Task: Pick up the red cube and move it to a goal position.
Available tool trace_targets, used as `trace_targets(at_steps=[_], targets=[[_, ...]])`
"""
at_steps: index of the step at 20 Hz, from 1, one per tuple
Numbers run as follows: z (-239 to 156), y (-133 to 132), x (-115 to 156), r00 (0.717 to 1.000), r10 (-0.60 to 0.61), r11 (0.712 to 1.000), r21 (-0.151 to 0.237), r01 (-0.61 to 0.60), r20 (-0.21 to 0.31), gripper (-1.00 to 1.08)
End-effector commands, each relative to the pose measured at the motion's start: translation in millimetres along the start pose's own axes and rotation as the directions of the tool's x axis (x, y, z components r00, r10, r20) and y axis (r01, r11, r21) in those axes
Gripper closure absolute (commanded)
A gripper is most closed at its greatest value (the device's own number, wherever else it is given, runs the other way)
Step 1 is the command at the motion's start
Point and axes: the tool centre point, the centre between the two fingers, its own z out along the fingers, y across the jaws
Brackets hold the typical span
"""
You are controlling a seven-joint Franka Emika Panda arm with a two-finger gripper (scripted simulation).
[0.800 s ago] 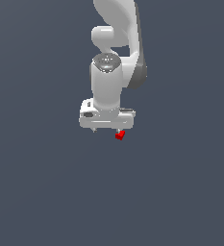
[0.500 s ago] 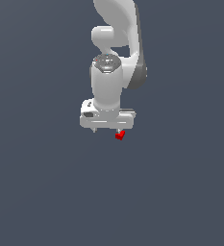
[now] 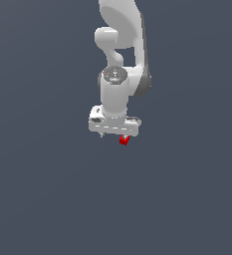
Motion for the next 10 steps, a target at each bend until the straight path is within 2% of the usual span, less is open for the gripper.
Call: trace_targets(at_steps=[1,10], targets=[[15.0,-4.7,-10.5,0.999,0.042,0.999,0.002,-0.042,0.004,-0.92],[76.8,-29.8,-49.8,0.976,0.218,0.976,0.009,-0.218,0.021,-0.92]])
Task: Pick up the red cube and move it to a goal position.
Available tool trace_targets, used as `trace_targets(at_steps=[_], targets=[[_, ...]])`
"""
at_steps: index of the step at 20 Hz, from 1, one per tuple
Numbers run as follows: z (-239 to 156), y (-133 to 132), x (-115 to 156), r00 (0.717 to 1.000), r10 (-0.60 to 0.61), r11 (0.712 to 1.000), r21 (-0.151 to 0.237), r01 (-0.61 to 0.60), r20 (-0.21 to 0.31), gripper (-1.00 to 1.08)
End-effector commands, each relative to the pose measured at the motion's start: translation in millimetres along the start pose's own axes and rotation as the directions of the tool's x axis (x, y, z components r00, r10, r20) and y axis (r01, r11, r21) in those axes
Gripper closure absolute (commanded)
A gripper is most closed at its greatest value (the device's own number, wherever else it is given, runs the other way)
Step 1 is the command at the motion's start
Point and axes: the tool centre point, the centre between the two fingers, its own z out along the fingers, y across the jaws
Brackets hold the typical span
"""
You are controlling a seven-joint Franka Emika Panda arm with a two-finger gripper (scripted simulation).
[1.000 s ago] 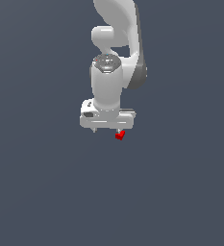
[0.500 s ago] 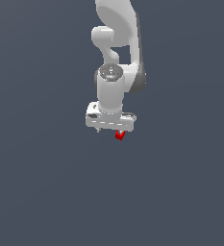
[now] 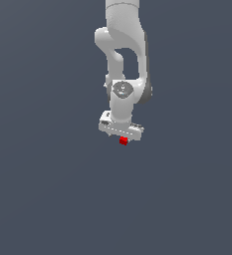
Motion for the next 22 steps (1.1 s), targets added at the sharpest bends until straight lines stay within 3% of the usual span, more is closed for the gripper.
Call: trace_targets(at_steps=[1,8,16,17,22], targets=[[14.9,-4.9,-9.8,0.999,0.044,0.999,0.002,-0.044,0.003,-0.92],[42.2,-16.3,-26.0,0.993,0.119,0.993,0.007,-0.119,0.010,-0.92],[48.0,-20.3,-28.4,0.991,0.134,0.991,0.010,-0.134,0.012,-0.92],[48.0,-20.3,-28.4,0.991,0.134,0.991,0.010,-0.134,0.012,1.08],[48.0,-20.3,-28.4,0.991,0.134,0.991,0.010,-0.134,0.012,1.08]])
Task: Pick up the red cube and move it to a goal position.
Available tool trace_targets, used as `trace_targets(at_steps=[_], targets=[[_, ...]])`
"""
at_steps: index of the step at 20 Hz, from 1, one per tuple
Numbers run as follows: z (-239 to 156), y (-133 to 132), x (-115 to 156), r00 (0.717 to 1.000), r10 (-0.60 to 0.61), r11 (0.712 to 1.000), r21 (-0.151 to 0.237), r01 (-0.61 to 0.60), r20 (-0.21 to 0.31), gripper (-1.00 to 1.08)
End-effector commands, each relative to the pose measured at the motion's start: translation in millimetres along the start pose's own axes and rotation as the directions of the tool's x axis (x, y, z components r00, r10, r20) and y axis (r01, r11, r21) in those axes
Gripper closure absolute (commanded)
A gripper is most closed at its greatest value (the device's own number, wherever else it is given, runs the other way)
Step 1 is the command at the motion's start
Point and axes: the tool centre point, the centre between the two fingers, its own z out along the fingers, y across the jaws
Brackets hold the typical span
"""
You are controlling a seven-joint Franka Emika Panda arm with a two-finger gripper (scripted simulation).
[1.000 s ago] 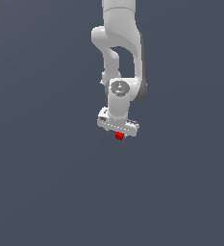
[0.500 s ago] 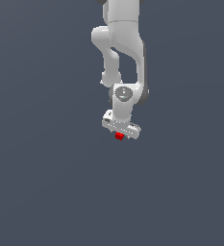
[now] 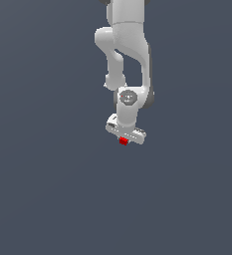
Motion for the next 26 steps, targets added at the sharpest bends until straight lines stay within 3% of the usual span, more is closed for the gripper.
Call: trace_targets(at_steps=[1,13,26], targets=[[-0.1,0.0,0.2,1.000,0.000,1.000,0.000,0.000,0.000,1.08],[-15.0,-6.7,6.7,1.000,0.000,1.000,0.000,0.000,0.000,1.08],[-96.0,-44.7,45.0,1.000,0.000,1.000,-0.001,0.000,0.000,1.08]])
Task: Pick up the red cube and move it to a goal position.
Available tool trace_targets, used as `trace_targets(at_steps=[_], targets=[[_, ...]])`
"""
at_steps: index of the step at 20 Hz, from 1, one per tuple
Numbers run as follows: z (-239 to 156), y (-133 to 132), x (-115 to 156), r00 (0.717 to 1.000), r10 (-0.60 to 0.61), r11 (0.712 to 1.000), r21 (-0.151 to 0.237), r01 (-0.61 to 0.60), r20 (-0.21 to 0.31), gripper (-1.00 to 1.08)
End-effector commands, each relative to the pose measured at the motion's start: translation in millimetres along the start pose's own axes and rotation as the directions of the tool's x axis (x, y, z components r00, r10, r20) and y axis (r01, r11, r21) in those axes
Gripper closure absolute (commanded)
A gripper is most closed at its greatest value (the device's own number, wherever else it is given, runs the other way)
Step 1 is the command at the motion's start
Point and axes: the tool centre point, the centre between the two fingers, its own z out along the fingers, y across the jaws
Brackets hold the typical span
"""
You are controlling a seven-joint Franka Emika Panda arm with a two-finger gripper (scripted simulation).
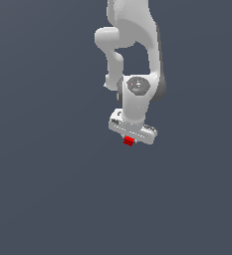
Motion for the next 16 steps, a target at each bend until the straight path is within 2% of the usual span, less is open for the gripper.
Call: trace_targets(at_steps=[1,8,16], targets=[[-18.3,-8.5,8.7,1.000,0.000,1.000,0.000,0.000,0.000,1.08],[-51.4,-25.3,26.1,1.000,0.000,1.000,0.000,0.000,0.000,1.08],[-63.5,-31.8,33.0,1.000,0.000,1.000,0.000,0.000,0.000,1.08]])
